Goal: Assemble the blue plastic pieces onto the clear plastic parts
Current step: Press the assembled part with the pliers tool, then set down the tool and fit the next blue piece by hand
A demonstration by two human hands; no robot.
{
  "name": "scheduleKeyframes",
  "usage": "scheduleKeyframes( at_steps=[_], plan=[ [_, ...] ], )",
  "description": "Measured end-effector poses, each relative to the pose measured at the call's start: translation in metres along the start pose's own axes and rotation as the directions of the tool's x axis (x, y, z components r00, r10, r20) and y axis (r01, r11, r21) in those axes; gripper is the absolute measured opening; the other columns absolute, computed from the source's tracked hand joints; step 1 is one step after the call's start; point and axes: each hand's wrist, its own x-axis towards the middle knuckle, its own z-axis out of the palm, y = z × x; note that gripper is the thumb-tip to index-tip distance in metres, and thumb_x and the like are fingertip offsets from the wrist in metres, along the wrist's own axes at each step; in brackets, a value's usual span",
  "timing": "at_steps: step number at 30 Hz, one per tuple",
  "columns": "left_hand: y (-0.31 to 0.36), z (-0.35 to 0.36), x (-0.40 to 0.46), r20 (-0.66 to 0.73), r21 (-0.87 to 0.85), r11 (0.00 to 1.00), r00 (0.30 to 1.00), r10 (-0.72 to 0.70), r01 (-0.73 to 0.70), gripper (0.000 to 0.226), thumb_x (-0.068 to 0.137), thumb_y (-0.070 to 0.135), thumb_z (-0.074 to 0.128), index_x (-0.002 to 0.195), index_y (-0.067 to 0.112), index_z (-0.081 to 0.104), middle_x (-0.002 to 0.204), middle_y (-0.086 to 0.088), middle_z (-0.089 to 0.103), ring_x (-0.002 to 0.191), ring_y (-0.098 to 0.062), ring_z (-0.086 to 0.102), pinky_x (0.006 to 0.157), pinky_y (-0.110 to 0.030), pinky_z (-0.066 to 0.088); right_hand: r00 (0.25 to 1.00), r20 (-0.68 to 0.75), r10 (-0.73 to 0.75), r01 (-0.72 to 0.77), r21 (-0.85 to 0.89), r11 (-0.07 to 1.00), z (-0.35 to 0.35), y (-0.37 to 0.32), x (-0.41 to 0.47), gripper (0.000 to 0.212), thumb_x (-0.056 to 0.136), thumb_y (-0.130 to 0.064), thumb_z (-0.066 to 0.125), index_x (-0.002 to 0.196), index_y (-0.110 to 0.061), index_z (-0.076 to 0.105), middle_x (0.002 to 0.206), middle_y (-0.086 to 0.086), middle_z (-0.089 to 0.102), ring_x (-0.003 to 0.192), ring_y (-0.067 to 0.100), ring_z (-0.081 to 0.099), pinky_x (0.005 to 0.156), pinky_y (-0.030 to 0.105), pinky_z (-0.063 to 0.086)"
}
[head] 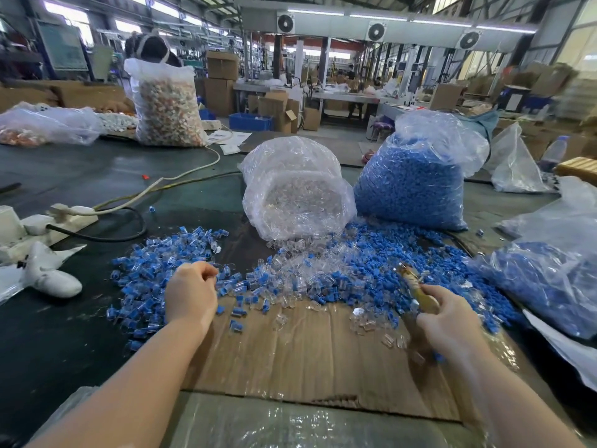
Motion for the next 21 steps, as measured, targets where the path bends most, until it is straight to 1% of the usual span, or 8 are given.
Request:
scheduleKeyframes(
  at_steps=[3,5,7,10,13,17,19,21],
  plan=[
    [0.000,0.002,-0.004,0.049,0.026,0.999,0.998,0.036,-0.038,0.019,0.089,0.006,0.057,0.106,0.006,0.066,0.111,-0.012,0.062,0.089,-0.023,0.057,0.072,-0.031,0.046,0.998,-0.012,0.056,-0.057,-0.177,0.983,-0.001,0.016,0.009,0.053,0.079,-0.010,0.062,0.129,-0.021,0.052,0.111,0.013,0.059,0.102,0.032,0.050,0.084,0.037,0.044],
    [0.005,0.004,-0.010,0.042,0.047,0.994,0.994,0.099,-0.101,0.024,0.088,0.008,0.060,0.111,0.007,0.065,0.116,-0.009,0.060,0.104,-0.025,0.052,0.084,-0.033,0.043,0.998,-0.007,0.061,-0.060,-0.263,0.963,-0.001,0.022,0.012,0.052,0.081,-0.018,0.062,0.132,-0.023,0.051,0.118,0.014,0.057,0.110,0.034,0.048,0.094,0.042,0.042],
    [0.013,0.007,-0.019,0.025,0.042,0.985,0.986,0.167,-0.168,0.024,0.086,0.010,0.062,0.110,0.009,0.065,0.115,-0.006,0.059,0.109,-0.022,0.044,0.087,-0.029,0.039,0.998,-0.013,0.055,-0.056,-0.336,0.940,-0.002,0.023,0.013,0.050,0.084,-0.031,0.062,0.132,-0.026,0.049,0.119,0.015,0.055,0.113,0.034,0.045,0.096,0.043,0.040],
    [0.029,0.015,-0.036,0.026,-0.032,0.963,0.963,0.267,-0.266,0.018,0.085,0.009,0.064,0.102,0.011,0.067,0.104,-0.002,0.058,0.097,-0.011,0.038,0.083,-0.014,0.027,1.000,0.003,0.022,-0.019,-0.420,0.907,-0.001,0.022,0.013,0.050,0.087,-0.047,0.057,0.132,-0.028,0.047,0.121,0.014,0.051,0.114,0.034,0.041,0.097,0.044,0.038],
    [0.047,0.025,-0.057,0.065,-0.135,0.926,0.929,0.364,-0.353,0.015,0.084,0.008,0.063,0.098,0.012,0.068,0.094,0.006,0.053,0.091,-0.006,0.038,0.080,-0.001,0.027,1.000,0.014,0.017,-0.008,-0.498,0.867,0.001,0.020,0.012,0.053,0.088,-0.053,0.051,0.134,-0.030,0.041,0.128,0.012,0.045,0.119,0.032,0.039,0.099,0.044,0.037],
    [0.063,0.045,-0.081,0.187,-0.206,0.890,0.876,0.445,-0.408,0.017,0.088,0.015,0.060,0.104,0.019,0.065,0.099,0.011,0.054,0.095,-0.002,0.045,0.080,-0.004,0.034,1.000,0.025,0.015,0.001,-0.546,0.838,0.002,0.019,0.011,0.055,0.088,-0.057,0.047,0.135,-0.030,0.038,0.132,0.011,0.041,0.122,0.031,0.038,0.102,0.045,0.035],
    [0.067,0.053,-0.088,0.224,-0.213,0.879,0.854,0.469,-0.427,0.024,0.090,0.016,0.057,0.113,0.020,0.062,0.106,0.011,0.052,0.102,0.000,0.041,0.093,-0.007,0.032,0.999,0.032,0.028,-0.006,-0.544,0.839,0.001,0.018,0.012,0.056,0.088,-0.059,0.046,0.135,-0.029,0.037,0.134,0.011,0.041,0.124,0.031,0.038,0.104,0.046,0.033],
    [0.068,0.061,-0.094,0.261,-0.176,0.876,0.837,0.481,-0.448,0.033,0.093,0.018,0.052,0.126,0.022,0.054,0.123,0.009,0.049,0.115,-0.002,0.036,0.104,-0.011,0.021,1.000,0.005,0.010,-0.006,-0.530,0.848,0.003,0.017,0.012,0.055,0.087,-0.059,0.046,0.133,-0.030,0.037,0.136,0.010,0.040,0.127,0.031,0.035,0.107,0.047,0.028]
  ],
)
